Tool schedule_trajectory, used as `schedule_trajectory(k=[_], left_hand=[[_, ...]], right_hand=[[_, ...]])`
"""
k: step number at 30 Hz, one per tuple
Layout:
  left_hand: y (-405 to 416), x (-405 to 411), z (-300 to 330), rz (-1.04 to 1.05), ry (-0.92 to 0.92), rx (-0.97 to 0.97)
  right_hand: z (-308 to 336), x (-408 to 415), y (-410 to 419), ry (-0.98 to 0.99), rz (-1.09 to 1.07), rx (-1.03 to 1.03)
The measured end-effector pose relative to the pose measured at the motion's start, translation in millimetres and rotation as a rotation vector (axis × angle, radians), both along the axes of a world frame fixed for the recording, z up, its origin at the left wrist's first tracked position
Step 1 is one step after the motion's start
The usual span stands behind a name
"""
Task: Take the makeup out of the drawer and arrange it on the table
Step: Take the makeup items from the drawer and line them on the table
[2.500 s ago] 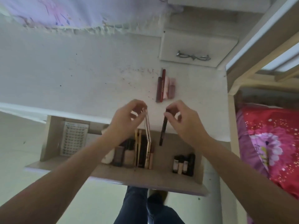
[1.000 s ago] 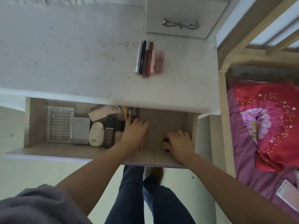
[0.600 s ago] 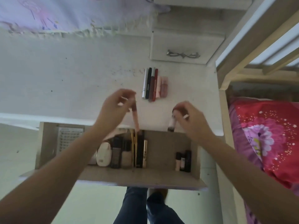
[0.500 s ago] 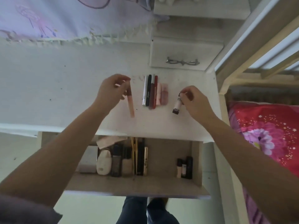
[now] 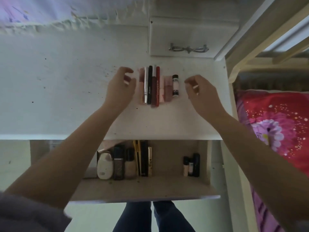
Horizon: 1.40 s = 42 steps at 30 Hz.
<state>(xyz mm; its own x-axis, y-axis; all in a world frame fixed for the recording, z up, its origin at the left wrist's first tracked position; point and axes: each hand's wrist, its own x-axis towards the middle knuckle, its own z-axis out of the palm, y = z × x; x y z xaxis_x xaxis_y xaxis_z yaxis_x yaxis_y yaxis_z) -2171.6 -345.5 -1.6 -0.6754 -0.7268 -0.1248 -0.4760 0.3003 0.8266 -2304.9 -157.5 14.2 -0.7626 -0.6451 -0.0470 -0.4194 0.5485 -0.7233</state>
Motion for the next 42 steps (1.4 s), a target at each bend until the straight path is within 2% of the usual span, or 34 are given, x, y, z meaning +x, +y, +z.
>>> schedule_trajectory(k=[2,3,5,7,9,14,18,19,21,24,27,29,31,33,36,39,42], left_hand=[[34,47,-4,-0.048,0.102,-0.075],[56,71,-11,-0.112,0.088,-0.063],[99,110,-34,-0.291,-0.072,0.012],[128,129,-69,-0.430,-0.262,0.043],[140,129,-101,-0.469,-0.400,-0.044],[154,101,-141,-0.510,-0.734,-0.339],[159,98,-141,-0.502,-0.717,-0.469],[159,100,-139,-0.478,-0.689,-0.442],[158,105,-130,-0.382,-0.611,-0.265],[156,115,-103,-0.342,-0.408,-0.021],[138,116,-60,-0.298,-0.147,-0.044],[109,105,-25,-0.161,0.032,-0.060],[66,83,0,-0.023,0.131,-0.091],[21,52,11,0.053,0.135,-0.134],[-25,4,3,0.071,0.046,-0.181],[-41,-32,-17,0.013,-0.050,-0.203],[-39,-45,-24,-0.005,-0.109,-0.200]], right_hand=[[1,33,40,0.026,0.152,-0.060],[-6,54,62,0.009,0.225,-0.019],[-36,94,99,-0.064,0.327,0.223],[-72,119,125,-0.133,0.373,0.582],[-99,126,136,-0.075,0.388,0.826],[-129,132,133,0.120,0.392,0.989],[-134,129,137,0.210,0.386,0.902],[-134,127,139,0.216,0.392,0.852],[-131,127,142,0.179,0.400,0.740],[-115,128,140,0.085,0.425,0.600],[-82,118,123,-0.012,0.401,0.365],[-50,99,102,-0.088,0.359,0.163],[-20,69,76,-0.124,0.278,0.027],[-1,31,47,-0.085,0.152,-0.048],[0,-21,7,-0.069,0.021,0.005],[-17,-50,-21,-0.059,0.012,0.151],[-27,-55,-35,0.038,0.035,0.217]])
